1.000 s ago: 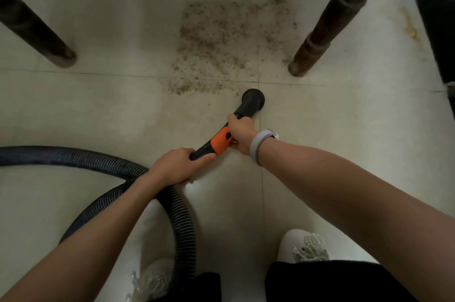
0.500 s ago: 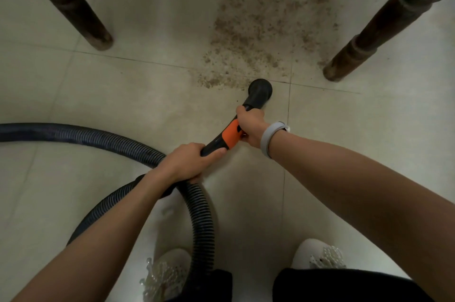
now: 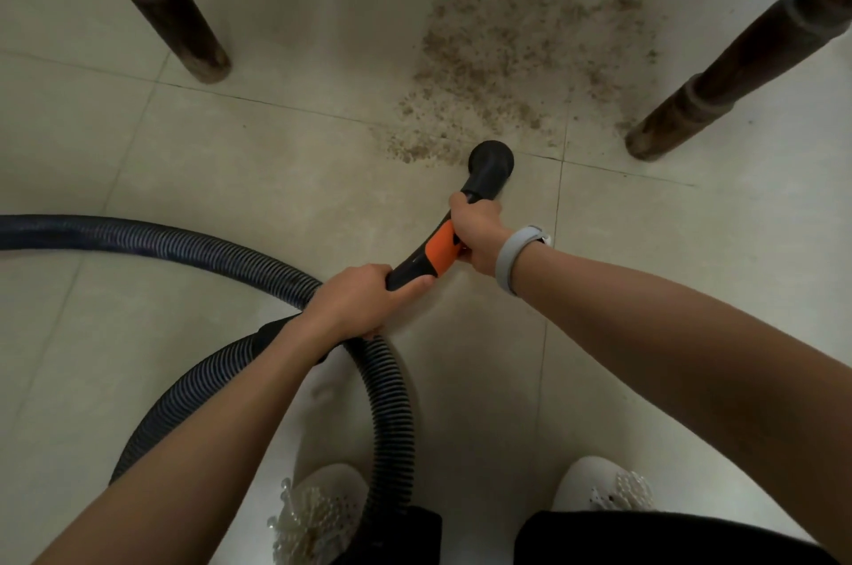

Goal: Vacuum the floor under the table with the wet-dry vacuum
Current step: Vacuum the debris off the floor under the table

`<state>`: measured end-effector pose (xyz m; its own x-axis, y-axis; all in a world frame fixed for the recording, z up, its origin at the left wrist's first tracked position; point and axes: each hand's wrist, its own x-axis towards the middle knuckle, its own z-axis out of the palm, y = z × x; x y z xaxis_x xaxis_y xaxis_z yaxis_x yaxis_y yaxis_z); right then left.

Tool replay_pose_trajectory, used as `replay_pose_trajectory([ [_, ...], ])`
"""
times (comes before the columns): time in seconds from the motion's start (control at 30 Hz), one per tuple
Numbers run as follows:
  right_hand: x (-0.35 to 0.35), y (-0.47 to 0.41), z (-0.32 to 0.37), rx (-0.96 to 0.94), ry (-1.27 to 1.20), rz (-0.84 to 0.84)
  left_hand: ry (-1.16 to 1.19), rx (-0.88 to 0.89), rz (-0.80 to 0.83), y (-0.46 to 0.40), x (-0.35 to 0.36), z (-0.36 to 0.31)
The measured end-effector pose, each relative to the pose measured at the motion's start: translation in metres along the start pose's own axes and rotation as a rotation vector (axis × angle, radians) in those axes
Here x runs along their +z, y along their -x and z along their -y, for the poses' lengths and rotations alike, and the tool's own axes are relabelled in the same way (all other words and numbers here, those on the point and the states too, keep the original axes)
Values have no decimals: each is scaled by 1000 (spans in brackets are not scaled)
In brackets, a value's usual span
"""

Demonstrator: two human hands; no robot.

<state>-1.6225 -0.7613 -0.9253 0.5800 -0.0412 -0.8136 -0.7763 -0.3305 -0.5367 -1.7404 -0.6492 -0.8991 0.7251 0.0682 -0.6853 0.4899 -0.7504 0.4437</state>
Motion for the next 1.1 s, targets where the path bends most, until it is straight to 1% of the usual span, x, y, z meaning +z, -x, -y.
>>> replay_pose_trajectory([
  [0.13,20,10,-3,-37,20,28,48,-30,-21,9,-1,17],
  [0.3,30,12,3,-17,2,51,107,-44,-32,10,-5,25],
  [0.5,22,2,13,-26,24,-13,7,-13,-39,-1,-11,6],
  [0.6,16,-1,14,-26,21,-11,-21,-9,-45,-4,-9,0],
  [0.77,28,4,6,-9,51,23,-7,-38,-56,9,-7,14],
  [0.97,53,11,-3,-48,80,65,23,-80,-85,25,-5,35],
  [1.1,58,9,-3,-72,112,58,10,-87,-95,27,-7,39],
])
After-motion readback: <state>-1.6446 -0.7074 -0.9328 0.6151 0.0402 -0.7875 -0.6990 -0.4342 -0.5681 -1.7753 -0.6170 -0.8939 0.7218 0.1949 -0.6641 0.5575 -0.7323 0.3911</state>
